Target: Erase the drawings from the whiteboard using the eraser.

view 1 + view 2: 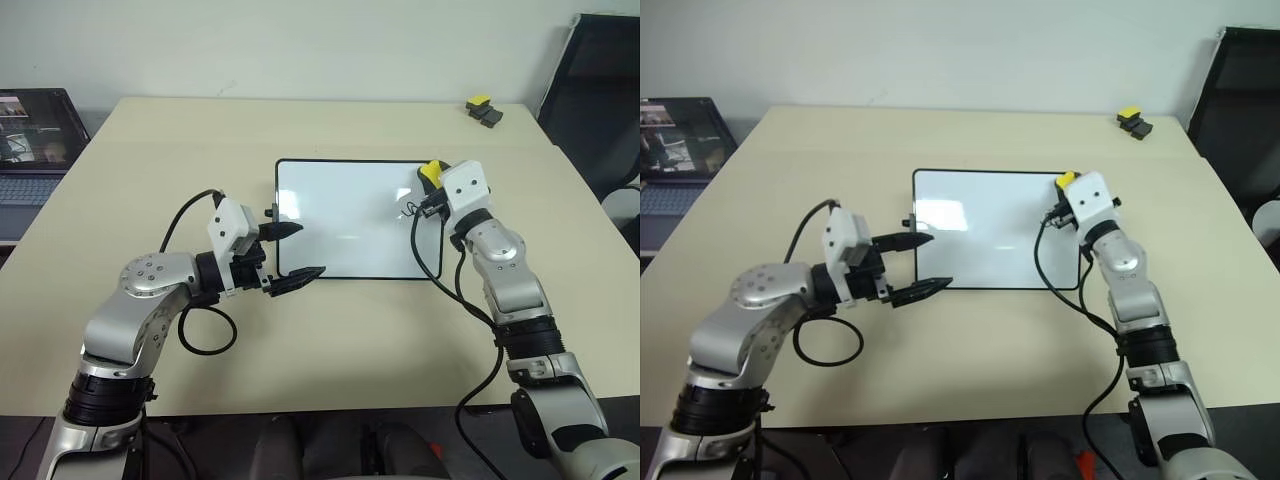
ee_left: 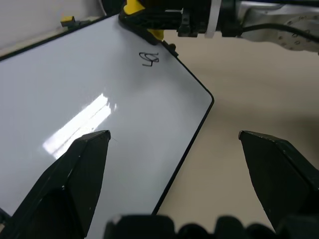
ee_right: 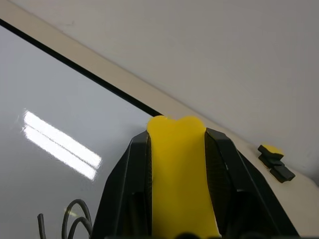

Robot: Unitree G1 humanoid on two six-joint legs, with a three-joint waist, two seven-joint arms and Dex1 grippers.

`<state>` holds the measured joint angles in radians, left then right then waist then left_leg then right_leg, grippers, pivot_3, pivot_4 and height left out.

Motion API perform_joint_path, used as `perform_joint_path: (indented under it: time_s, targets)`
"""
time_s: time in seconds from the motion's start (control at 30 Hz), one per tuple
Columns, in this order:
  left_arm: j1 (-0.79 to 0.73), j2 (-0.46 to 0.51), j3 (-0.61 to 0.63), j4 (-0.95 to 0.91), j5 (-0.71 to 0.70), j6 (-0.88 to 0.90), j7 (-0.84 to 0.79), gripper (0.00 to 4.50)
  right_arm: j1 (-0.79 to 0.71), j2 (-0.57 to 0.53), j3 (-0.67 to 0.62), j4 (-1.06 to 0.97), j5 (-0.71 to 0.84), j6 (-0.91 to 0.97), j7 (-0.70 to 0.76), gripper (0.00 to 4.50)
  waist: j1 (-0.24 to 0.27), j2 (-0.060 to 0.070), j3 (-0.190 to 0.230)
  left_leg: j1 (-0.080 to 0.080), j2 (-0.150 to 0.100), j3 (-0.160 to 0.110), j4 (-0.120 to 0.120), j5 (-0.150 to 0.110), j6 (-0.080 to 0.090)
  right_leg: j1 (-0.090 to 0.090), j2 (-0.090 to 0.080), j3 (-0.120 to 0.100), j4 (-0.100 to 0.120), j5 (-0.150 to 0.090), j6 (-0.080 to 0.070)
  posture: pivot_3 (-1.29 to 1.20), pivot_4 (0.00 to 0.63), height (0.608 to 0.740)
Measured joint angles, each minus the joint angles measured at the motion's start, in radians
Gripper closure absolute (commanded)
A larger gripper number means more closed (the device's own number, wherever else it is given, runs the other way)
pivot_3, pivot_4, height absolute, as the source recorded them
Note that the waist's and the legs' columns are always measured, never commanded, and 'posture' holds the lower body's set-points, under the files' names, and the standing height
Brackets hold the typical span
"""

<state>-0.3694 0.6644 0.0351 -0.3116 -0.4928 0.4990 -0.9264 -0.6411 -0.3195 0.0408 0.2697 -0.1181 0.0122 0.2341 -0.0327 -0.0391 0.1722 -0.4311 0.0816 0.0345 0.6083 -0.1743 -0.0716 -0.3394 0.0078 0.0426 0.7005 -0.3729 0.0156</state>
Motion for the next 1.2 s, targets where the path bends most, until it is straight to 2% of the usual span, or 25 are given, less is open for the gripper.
perform_joint_path:
  time_s: [0.57,0.87,1.1,1.2]
  targets:
    - [-0.016,-0.001,-0.028,0.005,0.008,-0.006,-0.001,0.00,0.077,0.042,0.037,0.009,0.000,-0.033,0.028,3.39,-0.004,-0.002,-0.001,0.011,0.000,0.000,0.000,0.000,0.000,0.009,0.000,0.001,0.001,0.001,0.001,0.00,0.150,0.740]
    - [-0.016,-0.001,-0.028,0.009,0.008,-0.008,-0.002,0.00,0.127,0.119,0.178,-0.008,-0.031,-0.025,0.089,3.39,-0.030,-0.003,-0.002,0.028,0.002,-0.002,-0.003,0.000,0.000,0.023,-0.001,0.003,-0.001,0.000,0.002,0.00,0.150,0.740]
    - [-0.016,-0.001,-0.029,0.025,0.009,-0.011,-0.002,0.00,0.131,0.116,0.176,-0.132,-0.027,0.083,0.115,3.39,-0.023,0.000,0.001,0.022,0.002,-0.002,-0.004,0.000,0.000,0.018,-0.001,0.003,-0.002,0.000,0.001,0.00,0.150,0.740]
    - [-0.010,-0.001,-0.029,0.032,0.011,-0.013,-0.002,0.00,0.130,0.089,0.149,-0.279,-0.009,0.158,0.136,3.39,-0.014,0.001,0.001,0.006,0.002,-0.002,-0.003,0.000,0.000,0.003,0.001,0.002,-0.001,0.002,-0.001,0.00,0.150,0.740]
